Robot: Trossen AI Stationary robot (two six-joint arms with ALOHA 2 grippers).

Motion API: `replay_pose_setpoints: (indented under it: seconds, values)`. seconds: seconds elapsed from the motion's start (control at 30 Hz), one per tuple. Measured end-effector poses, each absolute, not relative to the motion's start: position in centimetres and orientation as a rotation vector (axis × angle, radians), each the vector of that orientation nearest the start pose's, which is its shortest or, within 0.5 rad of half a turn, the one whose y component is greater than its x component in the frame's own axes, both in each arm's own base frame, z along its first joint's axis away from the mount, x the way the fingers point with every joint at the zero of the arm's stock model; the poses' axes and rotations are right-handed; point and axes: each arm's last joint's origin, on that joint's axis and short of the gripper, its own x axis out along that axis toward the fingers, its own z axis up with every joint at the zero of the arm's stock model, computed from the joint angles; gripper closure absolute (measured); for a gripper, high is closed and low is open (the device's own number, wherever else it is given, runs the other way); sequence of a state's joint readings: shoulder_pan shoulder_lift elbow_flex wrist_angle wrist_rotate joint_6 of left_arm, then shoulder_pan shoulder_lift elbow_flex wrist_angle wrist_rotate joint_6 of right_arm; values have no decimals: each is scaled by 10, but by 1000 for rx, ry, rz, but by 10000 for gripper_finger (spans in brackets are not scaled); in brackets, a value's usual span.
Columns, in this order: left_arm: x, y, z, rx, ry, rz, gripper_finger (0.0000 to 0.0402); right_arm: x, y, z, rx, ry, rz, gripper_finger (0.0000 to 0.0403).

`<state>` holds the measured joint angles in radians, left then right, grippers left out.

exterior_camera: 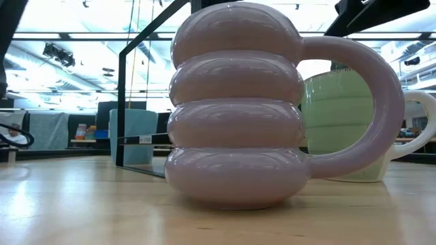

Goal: Place coffee mugs
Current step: Put the green mug on the shelf

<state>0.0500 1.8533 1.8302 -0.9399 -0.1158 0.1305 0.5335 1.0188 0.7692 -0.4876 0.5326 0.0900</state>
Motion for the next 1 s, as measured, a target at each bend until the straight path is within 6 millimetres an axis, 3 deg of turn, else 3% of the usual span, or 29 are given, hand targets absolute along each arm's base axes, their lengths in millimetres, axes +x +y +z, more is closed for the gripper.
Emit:
replay_pose_setpoints:
  seconds: [0.33, 0.53, 0.8, 1.0]
  values:
    - [331, 34, 320, 147, 669, 173, 338, 201, 103, 265, -221, 768, -7, 106]
    - [300, 47, 307, 255, 548, 211, 338, 214, 98, 275, -36, 912, -12, 106]
    - [271, 75, 293, 353, 365, 328, 338, 226, 99, 277, 186, 1175, -72, 134]
    - [266, 98, 300, 340, 264, 375, 338, 235, 107, 261, 366, 1323, -79, 161]
